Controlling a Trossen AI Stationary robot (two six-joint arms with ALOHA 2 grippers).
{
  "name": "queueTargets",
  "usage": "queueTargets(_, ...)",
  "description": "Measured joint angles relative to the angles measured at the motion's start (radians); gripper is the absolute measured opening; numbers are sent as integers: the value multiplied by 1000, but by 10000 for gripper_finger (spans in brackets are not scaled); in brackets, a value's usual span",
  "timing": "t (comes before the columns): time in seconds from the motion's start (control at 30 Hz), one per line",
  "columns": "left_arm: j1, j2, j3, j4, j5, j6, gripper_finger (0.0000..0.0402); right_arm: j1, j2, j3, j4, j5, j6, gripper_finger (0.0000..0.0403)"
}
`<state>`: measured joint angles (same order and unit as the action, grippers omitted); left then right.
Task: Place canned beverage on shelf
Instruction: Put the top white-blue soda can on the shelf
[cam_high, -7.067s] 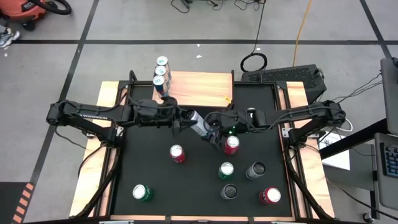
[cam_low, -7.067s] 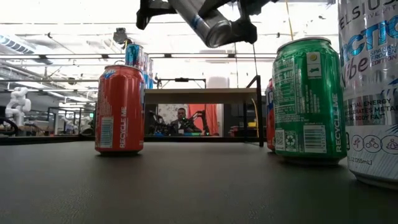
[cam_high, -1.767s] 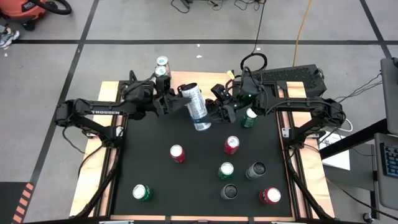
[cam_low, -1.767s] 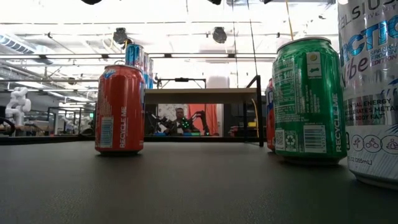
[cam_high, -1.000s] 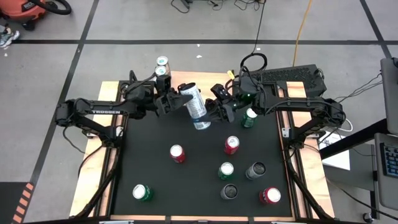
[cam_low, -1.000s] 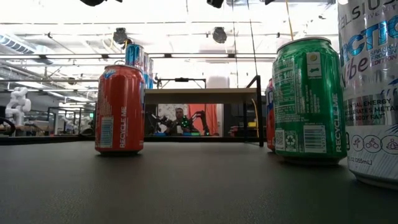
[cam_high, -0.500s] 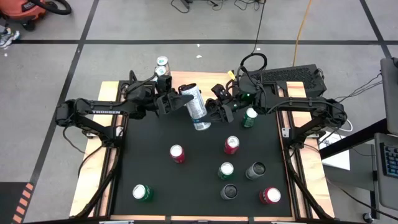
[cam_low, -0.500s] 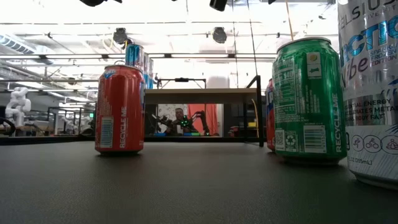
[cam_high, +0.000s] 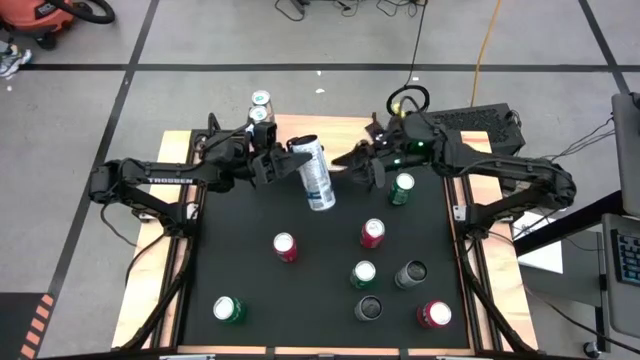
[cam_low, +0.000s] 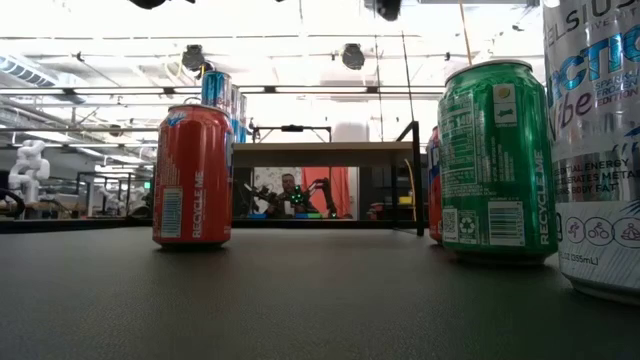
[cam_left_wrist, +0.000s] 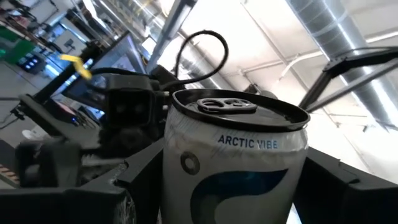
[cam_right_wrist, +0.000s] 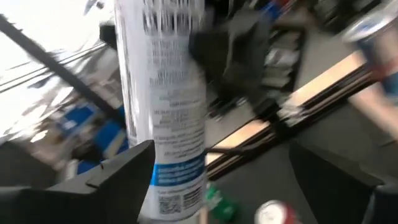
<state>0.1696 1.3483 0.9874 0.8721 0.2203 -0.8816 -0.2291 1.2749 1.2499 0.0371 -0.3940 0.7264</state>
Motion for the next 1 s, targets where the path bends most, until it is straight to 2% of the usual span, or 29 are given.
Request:
queueTargets(0.3,0,-1,1,-98,-164,6,272,94,-83,0,-175,317,-142,350)
queueTargets(0.57,0,-1,1,-221,-305,32,272,208,-86,0,-290,620,-129,350)
queueTargets(0.7,0,-1,1,-277,-384,32,272,235,-85,0,-311,685,-121,350)
queueTargets(0.87,-2,-1,2,-313,-481,27,272,238,-56,0,-296,686,-137,352)
queueTargets(1.0,-2,-1,2,-320,-533,26,272,238,-30,0,-291,718,-160,369)
